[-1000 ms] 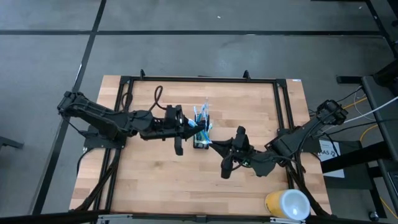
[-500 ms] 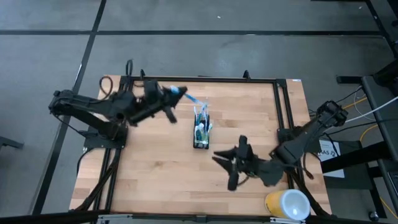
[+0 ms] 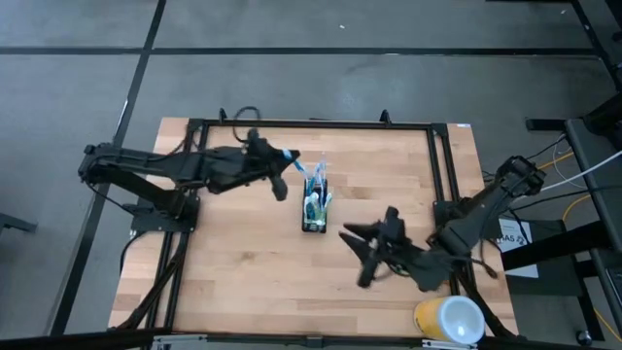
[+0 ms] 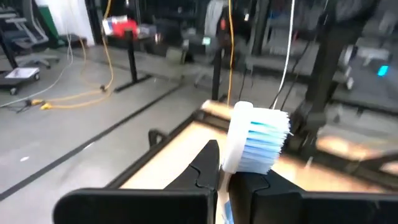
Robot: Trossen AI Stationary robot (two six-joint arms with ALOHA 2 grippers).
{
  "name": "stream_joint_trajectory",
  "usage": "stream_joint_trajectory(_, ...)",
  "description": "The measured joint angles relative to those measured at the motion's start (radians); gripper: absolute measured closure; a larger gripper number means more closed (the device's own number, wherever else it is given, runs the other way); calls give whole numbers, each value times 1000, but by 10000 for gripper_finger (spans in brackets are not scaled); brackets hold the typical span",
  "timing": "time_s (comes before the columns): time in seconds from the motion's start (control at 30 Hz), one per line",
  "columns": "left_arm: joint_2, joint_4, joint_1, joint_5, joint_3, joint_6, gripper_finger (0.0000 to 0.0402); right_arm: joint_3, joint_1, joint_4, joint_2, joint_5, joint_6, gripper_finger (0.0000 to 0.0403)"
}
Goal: Pick & Place toothbrushing station
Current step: Put the blue toothbrush into the black organizer
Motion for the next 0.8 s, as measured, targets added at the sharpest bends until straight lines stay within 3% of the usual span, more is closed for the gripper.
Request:
stream_joint_trajectory(0.1, 55, -27, 26, 16, -5, 27, 395, 0, 22, -1, -20, 6, -5, 285)
stream_joint_trajectory(0.23, 109, 95, 54, 8, -60, 56, 395, 0, 53, -2, -56, 84, -33, 286)
stream_joint_trajectory(0.43, 187, 231, 59, -117, -154, 25, 395, 2, 110, 4, -105, 179, -86, 302)
stream_joint_trajectory(0.8, 266, 275, 58, -92, -179, -110, 395, 2, 153, 19, -137, 260, -105, 323)
